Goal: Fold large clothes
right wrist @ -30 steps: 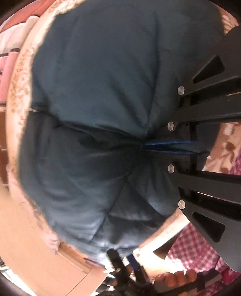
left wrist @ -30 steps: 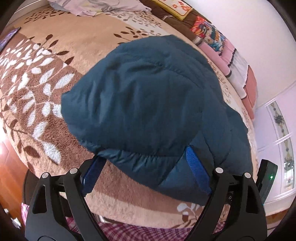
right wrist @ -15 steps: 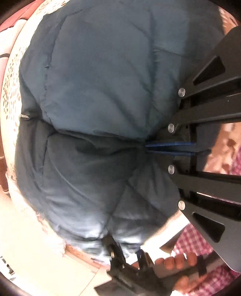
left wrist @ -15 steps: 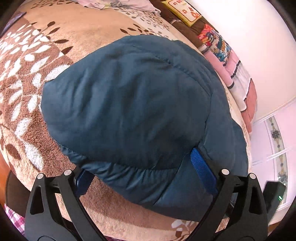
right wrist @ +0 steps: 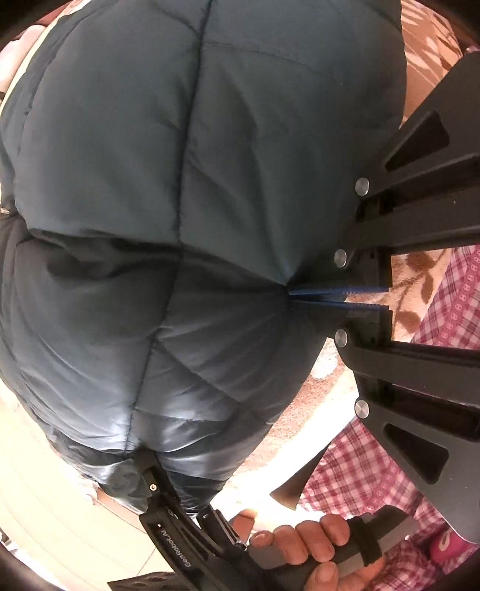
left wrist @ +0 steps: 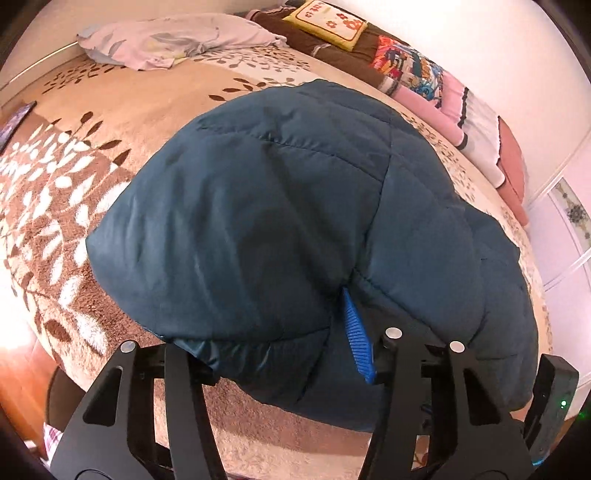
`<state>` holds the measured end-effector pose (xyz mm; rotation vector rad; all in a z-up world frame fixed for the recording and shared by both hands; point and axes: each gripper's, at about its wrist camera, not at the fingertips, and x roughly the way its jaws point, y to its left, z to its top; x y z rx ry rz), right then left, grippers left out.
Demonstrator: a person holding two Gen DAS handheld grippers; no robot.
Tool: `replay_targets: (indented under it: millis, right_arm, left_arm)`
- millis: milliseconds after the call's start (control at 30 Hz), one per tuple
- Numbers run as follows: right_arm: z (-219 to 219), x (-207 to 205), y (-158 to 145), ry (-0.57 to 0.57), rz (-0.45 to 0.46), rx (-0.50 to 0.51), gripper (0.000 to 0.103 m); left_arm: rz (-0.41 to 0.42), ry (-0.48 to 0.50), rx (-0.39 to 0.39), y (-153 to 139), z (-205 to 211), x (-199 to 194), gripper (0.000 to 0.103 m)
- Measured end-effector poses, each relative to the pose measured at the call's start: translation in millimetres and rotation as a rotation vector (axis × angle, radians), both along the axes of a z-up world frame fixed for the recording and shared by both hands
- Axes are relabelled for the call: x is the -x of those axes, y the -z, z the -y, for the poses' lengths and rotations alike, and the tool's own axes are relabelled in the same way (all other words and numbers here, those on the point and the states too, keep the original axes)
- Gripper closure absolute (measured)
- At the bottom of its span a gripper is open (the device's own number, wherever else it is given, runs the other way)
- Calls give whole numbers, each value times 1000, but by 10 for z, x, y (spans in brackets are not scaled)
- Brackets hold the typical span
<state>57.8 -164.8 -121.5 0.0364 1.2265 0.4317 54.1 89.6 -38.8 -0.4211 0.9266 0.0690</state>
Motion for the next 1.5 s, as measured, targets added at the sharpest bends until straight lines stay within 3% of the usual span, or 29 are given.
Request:
replay_targets:
  millis: [733, 1133, 1500]
  right_arm:
    - [-4, 10, 5, 2, -4, -5, 100]
    - [-9, 13, -4, -3, 0, 2, 101]
    - [-5, 27, -17, 3, 4, -4, 100]
  left_arm:
    - [-15, 1, -18, 7, 16, -44, 49]
    - [-20, -4, -19, 59, 16, -34, 43]
    - [-48, -48, 35, 205, -107, -15, 20]
